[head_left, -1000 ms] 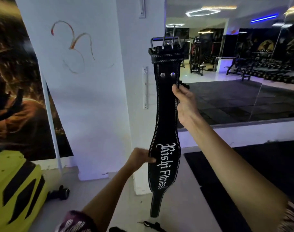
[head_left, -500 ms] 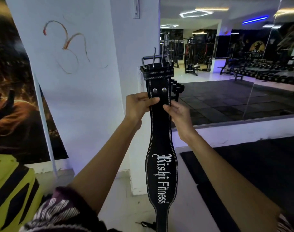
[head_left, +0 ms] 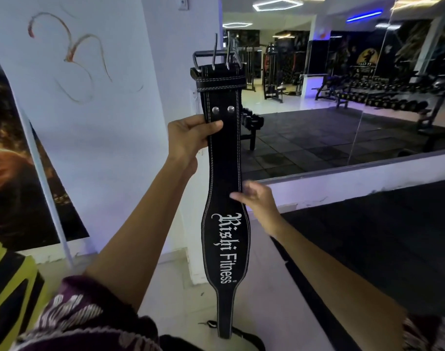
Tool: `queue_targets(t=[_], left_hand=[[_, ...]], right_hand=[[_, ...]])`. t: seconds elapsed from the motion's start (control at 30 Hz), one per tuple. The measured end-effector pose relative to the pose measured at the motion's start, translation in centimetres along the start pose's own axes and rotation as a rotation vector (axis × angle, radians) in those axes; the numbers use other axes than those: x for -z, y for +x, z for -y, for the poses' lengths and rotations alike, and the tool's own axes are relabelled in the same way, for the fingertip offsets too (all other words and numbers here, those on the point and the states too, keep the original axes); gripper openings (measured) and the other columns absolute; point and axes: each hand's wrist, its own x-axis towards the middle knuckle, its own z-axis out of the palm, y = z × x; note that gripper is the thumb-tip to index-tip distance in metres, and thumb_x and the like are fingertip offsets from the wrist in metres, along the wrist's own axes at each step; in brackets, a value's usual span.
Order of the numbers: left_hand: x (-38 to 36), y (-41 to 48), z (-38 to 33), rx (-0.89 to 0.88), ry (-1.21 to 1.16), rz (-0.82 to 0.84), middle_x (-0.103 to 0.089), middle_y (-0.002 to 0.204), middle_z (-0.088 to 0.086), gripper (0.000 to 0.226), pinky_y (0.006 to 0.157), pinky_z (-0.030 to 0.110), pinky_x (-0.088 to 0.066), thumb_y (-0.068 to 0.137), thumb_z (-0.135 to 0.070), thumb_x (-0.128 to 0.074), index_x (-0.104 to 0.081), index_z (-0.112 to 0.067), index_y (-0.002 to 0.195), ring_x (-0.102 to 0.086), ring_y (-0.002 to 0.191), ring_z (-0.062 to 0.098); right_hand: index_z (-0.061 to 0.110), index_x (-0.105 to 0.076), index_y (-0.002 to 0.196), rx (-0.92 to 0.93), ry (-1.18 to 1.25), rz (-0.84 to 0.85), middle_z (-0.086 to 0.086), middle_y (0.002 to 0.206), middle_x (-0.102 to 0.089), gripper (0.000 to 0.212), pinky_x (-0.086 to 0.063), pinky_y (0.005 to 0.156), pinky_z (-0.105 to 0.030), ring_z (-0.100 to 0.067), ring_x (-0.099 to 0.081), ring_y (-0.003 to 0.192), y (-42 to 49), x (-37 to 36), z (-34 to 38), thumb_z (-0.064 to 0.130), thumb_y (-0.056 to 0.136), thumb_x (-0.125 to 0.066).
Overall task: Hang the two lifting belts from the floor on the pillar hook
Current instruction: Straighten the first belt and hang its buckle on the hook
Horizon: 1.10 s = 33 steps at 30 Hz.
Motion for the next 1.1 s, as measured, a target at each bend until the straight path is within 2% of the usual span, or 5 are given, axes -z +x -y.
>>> queue_targets(t=[0.13,0.4,0.73,0.9,1.1], left_hand=[[0.3,0.3,-1.1,-0.058,0.014,0.015,-0.075,0.074,0.0,0.02,0.065,0.028,-0.057,0.074,0.003,-0.07,-0.07,0.005,0.095,-0.073,0.075,0.021],[0.9,-0.7,1.7,0.04,0.043,0.026,-0.075,0.073,-0.001,0.025,0.068,0.027,-0.058,0.075,0.003,-0.07,-0.069,0.007,0.099,-0.072,0.073,0.019],[2.1,-8.7,12.0,0.246,0.167,0.044,-0.056,0.049,-0.01,0.027,0.053,0.016,-0.043,0.078,0.001,-0.069,-0.058,-0.01,0.055,-0.05,0.045,0.0],[4.7,-10.5,16.5,0.442,0.559,0.324,-0.071,0.065,-0.004,0.014,0.076,0.033,-0.054,0.069,-0.012,-0.078,-0.075,-0.007,0.082,-0.064,0.063,0.003],[1.7,-3.7,6.7,0.133,0.026,0.015,-0.07,0.093,0.006,0.029,0.073,0.026,-0.058,0.088,-0.021,-0.061,-0.063,-0.003,0.112,-0.069,0.083,0.013]], right_hand=[[-0.006,-0.067,0.085,-0.246,-0.183,0.069,-0.019,0.085,-0.073,0.022,-0.053,0.084,-0.05,-0.032,-0.07,0.084,-3.2,1.1,-6.7,0.009,0.07,-0.076],[0.026,-0.059,0.115,-0.087,0.192,0.017,0.004,0.118,-0.064,0.041,-0.048,0.092,-0.031,-0.013,-0.059,0.112,2.4,0.6,5.5,0.05,0.085,-0.044],[0.014,-0.07,0.088,0.055,0.425,-0.263,0.0,0.086,-0.071,0.013,-0.051,0.089,-0.03,-0.018,-0.065,0.088,3.7,-3.1,6.7,0.005,0.078,-0.068],[0.01,-0.07,0.094,-0.003,0.396,-0.257,-0.002,0.092,-0.07,0.016,-0.047,0.099,-0.034,-0.018,-0.063,0.094,3.3,-2.9,5.6,0.004,0.079,-0.066],[0.0,-0.062,0.109,0.039,0.283,-0.251,-0.014,0.104,-0.066,0.025,-0.045,0.1,-0.044,-0.023,-0.061,0.099,2.6,-2.5,5.5,0.005,0.084,-0.061]])
